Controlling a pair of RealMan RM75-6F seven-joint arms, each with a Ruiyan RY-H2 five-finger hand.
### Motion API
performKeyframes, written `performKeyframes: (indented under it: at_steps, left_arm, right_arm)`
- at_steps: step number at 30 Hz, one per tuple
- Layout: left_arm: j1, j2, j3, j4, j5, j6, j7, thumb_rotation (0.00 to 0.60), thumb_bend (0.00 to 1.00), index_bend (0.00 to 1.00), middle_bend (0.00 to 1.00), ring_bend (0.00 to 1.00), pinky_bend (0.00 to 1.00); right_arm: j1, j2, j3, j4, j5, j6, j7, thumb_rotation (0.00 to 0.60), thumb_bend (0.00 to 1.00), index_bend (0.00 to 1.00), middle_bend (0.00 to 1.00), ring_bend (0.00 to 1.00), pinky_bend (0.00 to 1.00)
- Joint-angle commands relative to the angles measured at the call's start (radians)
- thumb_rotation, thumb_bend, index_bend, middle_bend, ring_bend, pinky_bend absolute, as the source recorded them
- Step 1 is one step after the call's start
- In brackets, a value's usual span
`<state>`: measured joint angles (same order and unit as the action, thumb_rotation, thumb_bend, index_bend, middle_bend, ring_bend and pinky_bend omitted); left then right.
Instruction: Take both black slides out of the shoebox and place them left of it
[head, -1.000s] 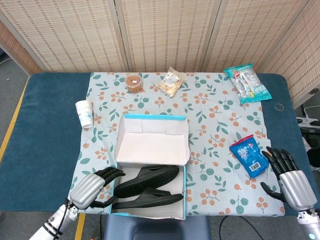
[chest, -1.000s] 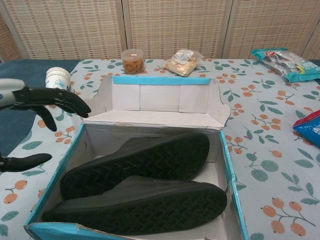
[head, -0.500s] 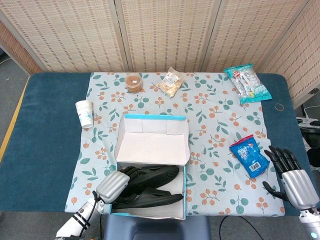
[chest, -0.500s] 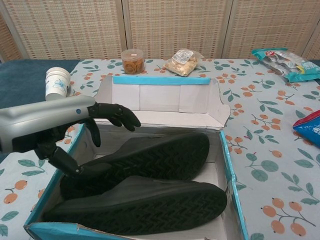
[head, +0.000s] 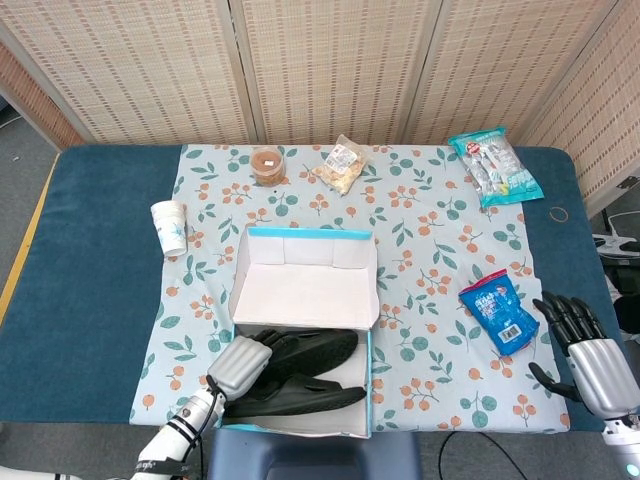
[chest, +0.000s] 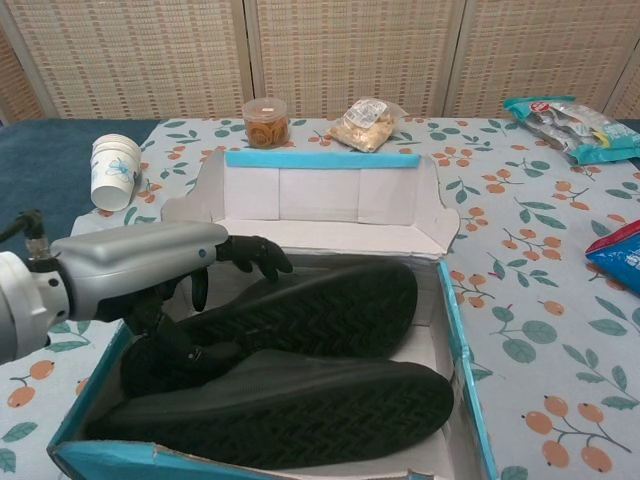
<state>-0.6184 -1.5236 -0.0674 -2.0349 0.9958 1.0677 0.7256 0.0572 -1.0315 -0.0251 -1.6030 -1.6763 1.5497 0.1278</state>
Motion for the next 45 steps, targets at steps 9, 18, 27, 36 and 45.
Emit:
performKeyframes:
  at_steps: [9, 18, 27, 36, 45]
  left_arm:
    - [-0.072, -0.026, -0.004, 0.007, -0.125, 0.033, 0.083, 0.600, 0.36, 0.32, 0.34, 0.31, 0.52]
    - [-0.113, -0.012, 0.005, 0.001, -0.188, 0.023, 0.084, 0.600, 0.36, 0.50, 0.52, 0.41, 0.54]
    - [-0.145, 0.007, 0.020, -0.011, -0.212, 0.025, 0.088, 0.600, 0.38, 0.57, 0.62, 0.49, 0.58]
    - [-0.157, 0.008, 0.021, -0.002, -0.206, 0.025, 0.050, 0.600, 0.46, 0.74, 0.81, 0.64, 0.69]
    - [-0.142, -0.008, 0.028, 0.048, -0.074, 0.018, -0.058, 0.600, 0.57, 0.83, 0.90, 0.72, 0.74]
  right_arm:
    - [-0.001, -0.002, 0.006, -0.004, 0.013, -0.004, -0.008, 0.600, 0.19, 0.00, 0.00, 0.00, 0.00]
    - [-0.002, -0.004, 0.010, -0.008, 0.024, -0.011, -0.022, 0.600, 0.19, 0.00, 0.00, 0.00, 0.00]
    - [-0.005, -0.005, 0.015, -0.009, 0.031, -0.009, -0.026, 0.600, 0.19, 0.00, 0.00, 0.00, 0.00]
    - [-0.007, -0.005, 0.020, -0.009, 0.040, -0.008, -0.026, 0.600, 0.19, 0.00, 0.00, 0.00, 0.00]
    - [-0.009, -0.003, 0.025, -0.011, 0.049, -0.007, -0.024, 0.600, 0.19, 0.00, 0.00, 0.00, 0.00]
